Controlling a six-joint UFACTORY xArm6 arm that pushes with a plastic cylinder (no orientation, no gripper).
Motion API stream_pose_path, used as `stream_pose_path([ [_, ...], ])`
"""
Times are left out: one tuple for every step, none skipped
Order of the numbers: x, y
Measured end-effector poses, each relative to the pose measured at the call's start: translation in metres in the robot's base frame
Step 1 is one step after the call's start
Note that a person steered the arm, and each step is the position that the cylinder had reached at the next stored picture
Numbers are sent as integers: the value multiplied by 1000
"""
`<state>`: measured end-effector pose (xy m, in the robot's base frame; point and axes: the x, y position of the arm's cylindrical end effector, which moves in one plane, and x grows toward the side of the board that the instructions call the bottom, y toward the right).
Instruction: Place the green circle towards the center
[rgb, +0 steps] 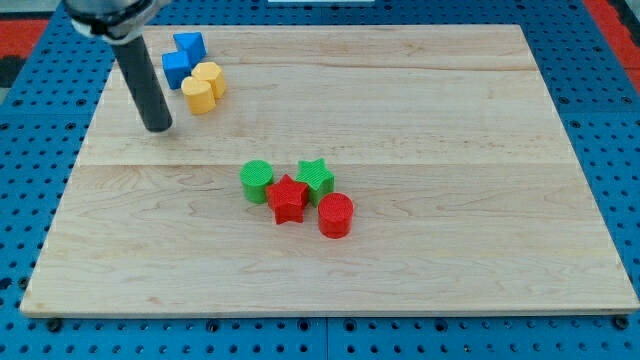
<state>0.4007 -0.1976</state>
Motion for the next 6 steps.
stream_pose_path([
  [10,0],
  [25,14],
  [54,33],
  [98,65],
  [85,122],
  [78,164],
])
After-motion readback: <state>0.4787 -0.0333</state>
